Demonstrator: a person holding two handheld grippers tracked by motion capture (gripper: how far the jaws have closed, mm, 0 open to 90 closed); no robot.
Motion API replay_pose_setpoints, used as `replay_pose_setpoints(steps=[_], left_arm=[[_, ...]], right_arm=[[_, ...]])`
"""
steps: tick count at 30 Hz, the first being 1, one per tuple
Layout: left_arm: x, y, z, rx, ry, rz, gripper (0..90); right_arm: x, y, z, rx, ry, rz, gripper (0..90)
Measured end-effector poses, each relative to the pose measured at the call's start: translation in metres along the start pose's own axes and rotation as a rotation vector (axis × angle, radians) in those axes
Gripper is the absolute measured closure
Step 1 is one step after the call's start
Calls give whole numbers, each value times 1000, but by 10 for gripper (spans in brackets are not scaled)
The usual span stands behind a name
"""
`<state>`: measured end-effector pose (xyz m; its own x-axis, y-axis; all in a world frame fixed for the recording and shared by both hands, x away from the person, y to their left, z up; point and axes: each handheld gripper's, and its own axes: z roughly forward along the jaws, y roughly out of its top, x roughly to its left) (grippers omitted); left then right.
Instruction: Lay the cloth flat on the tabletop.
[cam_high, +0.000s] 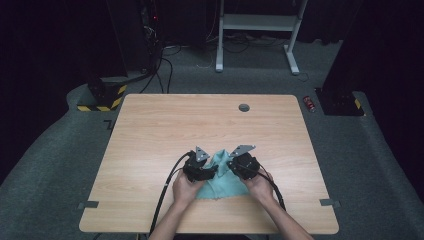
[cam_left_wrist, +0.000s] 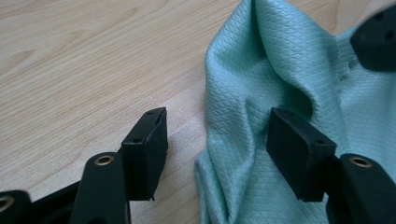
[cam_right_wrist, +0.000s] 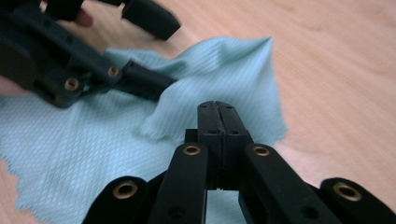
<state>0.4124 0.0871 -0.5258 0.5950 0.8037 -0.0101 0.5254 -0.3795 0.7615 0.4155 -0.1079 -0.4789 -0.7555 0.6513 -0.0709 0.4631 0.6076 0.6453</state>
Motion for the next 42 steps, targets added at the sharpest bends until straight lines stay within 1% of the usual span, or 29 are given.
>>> replay_pose_setpoints(steps=[3, 6, 9, 12, 13, 15, 17, 19, 23, 24, 26, 27, 29, 30, 31, 32, 34, 35, 36, 37, 39, 40, 42], left_arm=[[0, 0, 0, 0, 0, -1, 385], [0, 0, 0, 0, 0, 0, 385], [0, 0, 0, 1, 0, -1, 384], [0, 0, 0, 2, -1, 0, 383], [0, 0, 0, 1, -2, 0, 383], [0, 0, 0, 1, -2, 1, 382], [1, 0, 0, 1, -2, 2, 381], [0, 0, 0, 1, -3, 0, 381], [1, 0, 0, 2, -3, 1, 381], [1, 0, 0, 2, -3, 1, 381], [1, 0, 0, 2, -3, 0, 381], [0, 0, 0, 2, -3, 0, 381], [0, 0, 0, 2, -3, 0, 380], [1, 0, 0, 2, -3, 1, 380], [1, 0, 0, 2, -3, 1, 380], [1, 0, 0, 2, -3, 1, 380], [1, 0, 0, 2, -3, 1, 378], [1, 0, 0, 2, -3, 2, 378], [1, 0, 0, 3, -3, 3, 377], [1, 0, 0, 2, -2, 3, 377], [1, 0, 0, 2, -2, 2, 377], [1, 0, 0, 2, -3, 2, 377], [1, 0, 0, 2, -3, 3, 376]], right_arm=[[-8, 3, 2, 6, 5, 48, 899], [-18, 5, 6, 10, 11, 110, 899], [-25, 10, 6, -7, 2, 146, 899], [-29, 15, 3, -27, 3, 167, 892], [-28, 16, 1, -38, 7, 170, 874], [-24, 17, -3, -44, 7, 154, 840], [-18, 16, -4, -37, 2, 121, 753], [-11, 15, -3, -23, 11, 99, 684], [-4, 11, 2, -3, 35, 85, 570], [-1, 9, 5, 11, 35, 83, 544], [1, 6, 11, 24, 35, 73, 504], [1, 5, 13, 30, 37, 81, 496], [0, 3, 19, 41, 42, 101, 505], [-2, 3, 23, 48, 42, 96, 521], [-3, 3, 27, 64, 42, 105, 542], [-4, 2, 31, 77, 40, 100, 578], [-6, 0, 33, 64, 30, 96, 683], [-6, 0, 32, 66, 29, 109, 763], [-5, 0, 31, 72, 22, 102, 836], [-5, 0, 31, 82, 25, 85, 863], [-4, 1, 30, 88, 19, 61, 879], [-5, 3, 28, 82, 17, 58, 880], [-7, 7, 22, 63, 31, 84, 884]])
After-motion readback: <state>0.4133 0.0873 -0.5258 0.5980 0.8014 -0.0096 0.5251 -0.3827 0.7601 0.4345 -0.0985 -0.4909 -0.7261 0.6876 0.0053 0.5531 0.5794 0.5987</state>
